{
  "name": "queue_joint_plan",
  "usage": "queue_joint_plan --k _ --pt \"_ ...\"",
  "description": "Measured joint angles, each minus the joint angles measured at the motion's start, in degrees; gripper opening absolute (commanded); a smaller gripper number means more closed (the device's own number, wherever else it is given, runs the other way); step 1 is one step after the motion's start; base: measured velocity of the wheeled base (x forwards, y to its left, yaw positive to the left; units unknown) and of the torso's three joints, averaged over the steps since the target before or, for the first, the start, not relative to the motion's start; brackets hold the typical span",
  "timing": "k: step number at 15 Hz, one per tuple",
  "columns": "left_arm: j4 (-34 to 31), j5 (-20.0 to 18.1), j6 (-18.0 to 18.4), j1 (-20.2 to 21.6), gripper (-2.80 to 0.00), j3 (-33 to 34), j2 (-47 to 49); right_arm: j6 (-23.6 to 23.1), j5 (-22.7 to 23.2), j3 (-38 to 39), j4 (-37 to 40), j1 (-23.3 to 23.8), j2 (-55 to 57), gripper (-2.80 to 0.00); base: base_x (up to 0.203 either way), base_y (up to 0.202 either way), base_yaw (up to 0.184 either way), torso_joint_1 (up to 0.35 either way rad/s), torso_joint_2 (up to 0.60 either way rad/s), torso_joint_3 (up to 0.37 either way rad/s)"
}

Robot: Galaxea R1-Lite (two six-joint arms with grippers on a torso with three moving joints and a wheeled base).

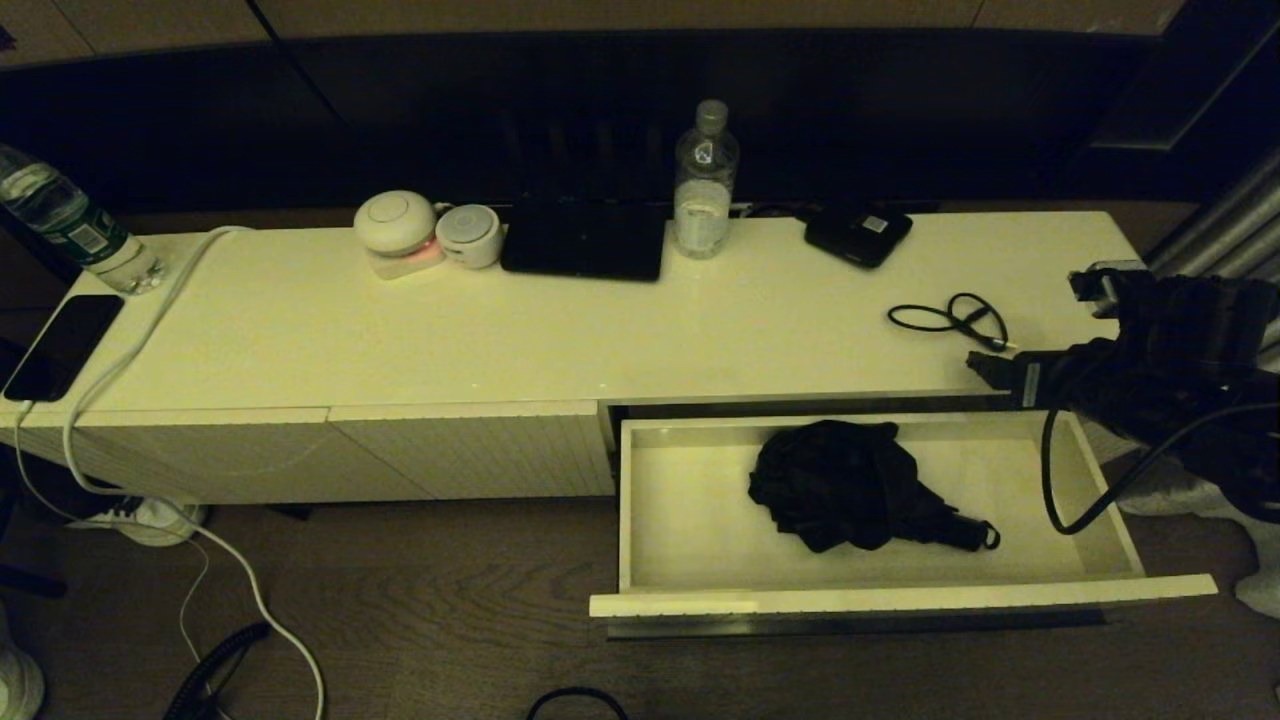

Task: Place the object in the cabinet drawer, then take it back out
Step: Put the data cable in the drawer

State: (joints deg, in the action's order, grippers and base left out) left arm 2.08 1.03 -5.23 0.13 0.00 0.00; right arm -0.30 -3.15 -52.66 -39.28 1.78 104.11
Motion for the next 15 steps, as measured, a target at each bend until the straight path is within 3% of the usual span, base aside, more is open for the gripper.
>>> queue_joint_plan --k 15 --pt "0.0 0.0 0.0 0.0 -2.80 0.0 0.0 0.4 2.8 -1.7 -12.0 0.7 6.7 0.00 0.000 0.000 0.000 0.000 0.00 0.000"
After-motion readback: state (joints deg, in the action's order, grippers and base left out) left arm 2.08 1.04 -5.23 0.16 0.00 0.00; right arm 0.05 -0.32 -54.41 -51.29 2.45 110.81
